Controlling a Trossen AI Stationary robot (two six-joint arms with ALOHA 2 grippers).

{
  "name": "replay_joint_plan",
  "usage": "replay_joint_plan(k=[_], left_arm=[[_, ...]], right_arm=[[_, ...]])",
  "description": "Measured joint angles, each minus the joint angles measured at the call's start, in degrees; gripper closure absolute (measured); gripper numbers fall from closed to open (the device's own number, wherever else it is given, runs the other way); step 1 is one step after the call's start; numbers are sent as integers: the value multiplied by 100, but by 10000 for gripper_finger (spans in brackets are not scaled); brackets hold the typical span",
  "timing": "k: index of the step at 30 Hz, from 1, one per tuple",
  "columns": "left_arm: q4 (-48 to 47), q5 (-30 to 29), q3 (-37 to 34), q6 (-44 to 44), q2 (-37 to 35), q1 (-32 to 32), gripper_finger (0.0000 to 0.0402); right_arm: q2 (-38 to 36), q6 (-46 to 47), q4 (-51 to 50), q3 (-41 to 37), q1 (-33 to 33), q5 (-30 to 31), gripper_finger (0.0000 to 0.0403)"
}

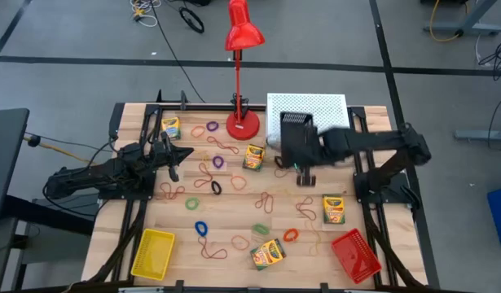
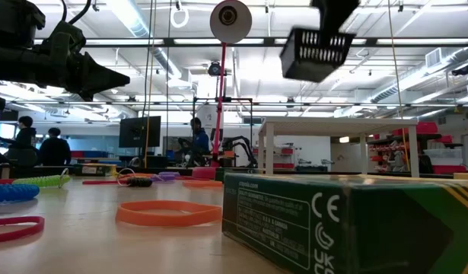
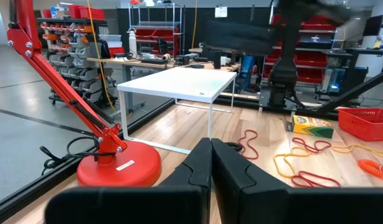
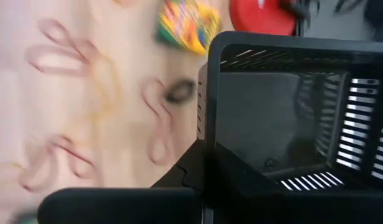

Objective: Pick & Place Office Desk Supplies
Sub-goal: Put the black bin on the shelf

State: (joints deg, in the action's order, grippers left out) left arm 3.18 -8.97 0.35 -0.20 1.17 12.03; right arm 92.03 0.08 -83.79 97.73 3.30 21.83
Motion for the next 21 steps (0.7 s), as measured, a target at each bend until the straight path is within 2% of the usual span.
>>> replay_joint_plan(k=[5, 10, 17, 21], left_arm=[[1, 0, 0, -1, 0, 0, 392], [1, -1, 0, 0, 0, 0, 392], [0, 0, -1, -1, 0, 0, 392], [2, 0, -1, -1, 0, -2, 392]], right_arm=[[2, -1022, 93, -67, -1125, -139, 394], [2, -1609, 171, -67, -2053, -604, 386], [-2, -2162, 420, -137, -2745, -1029, 391], [-141, -2285, 554, -753, -2941, -1096, 388]])
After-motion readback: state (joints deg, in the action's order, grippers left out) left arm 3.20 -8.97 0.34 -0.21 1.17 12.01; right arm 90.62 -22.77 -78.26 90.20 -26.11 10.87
